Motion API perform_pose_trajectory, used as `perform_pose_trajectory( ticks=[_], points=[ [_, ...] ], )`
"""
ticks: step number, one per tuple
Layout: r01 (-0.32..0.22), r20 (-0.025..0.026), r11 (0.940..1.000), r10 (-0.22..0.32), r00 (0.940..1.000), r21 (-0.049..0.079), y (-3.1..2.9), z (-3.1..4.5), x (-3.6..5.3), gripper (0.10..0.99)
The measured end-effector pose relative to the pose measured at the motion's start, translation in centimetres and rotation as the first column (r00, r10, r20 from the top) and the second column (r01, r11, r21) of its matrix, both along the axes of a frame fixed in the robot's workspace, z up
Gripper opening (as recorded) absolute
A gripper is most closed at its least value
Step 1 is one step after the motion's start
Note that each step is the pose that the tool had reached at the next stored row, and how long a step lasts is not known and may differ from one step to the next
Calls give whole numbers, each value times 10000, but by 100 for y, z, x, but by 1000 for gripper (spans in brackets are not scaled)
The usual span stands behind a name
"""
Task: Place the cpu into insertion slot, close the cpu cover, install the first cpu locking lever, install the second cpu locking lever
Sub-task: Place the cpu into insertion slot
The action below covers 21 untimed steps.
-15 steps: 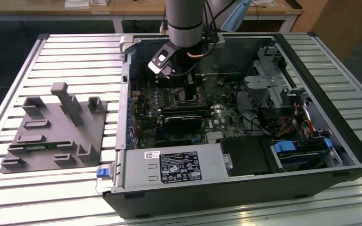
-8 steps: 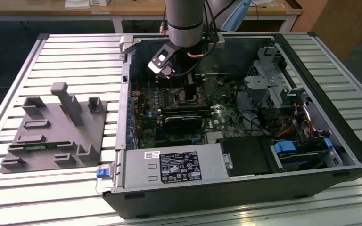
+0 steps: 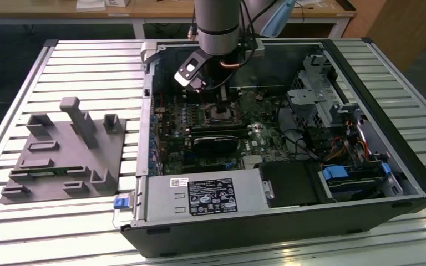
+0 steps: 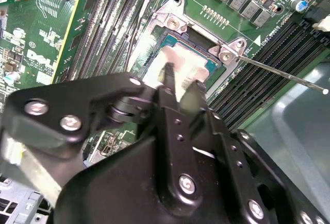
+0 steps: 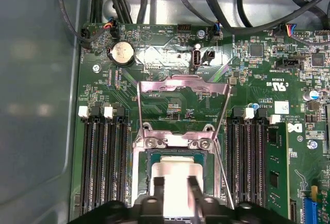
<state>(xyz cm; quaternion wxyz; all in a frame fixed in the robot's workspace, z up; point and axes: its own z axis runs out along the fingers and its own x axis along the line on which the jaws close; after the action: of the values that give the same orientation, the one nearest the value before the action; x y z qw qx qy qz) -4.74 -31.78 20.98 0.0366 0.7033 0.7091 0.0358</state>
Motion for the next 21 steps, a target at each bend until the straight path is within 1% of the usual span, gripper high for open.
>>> perform_pose_trajectory(
  ticks=[1,3,4,5,11,13,16,21],
  points=[
    [0,0,10000,0,10000,-1,0,0,0,290],
    [0,0,10000,0,10000,-1,0,1,0,173],
    [0,0,10000,0,10000,-1,0,2,0,173],
    [0,0,10000,0,10000,-1,0,2,0,114],
    [0,0,10000,0,10000,-1,0,5,0,106],
    [0,-3,10000,0,10000,-5,-1,16,0,106],
    [0,0,10000,0,10000,-1,0,57,0,106],
    [21,0,10000,-21,10000,0,0,151,4,106]
  ],
)
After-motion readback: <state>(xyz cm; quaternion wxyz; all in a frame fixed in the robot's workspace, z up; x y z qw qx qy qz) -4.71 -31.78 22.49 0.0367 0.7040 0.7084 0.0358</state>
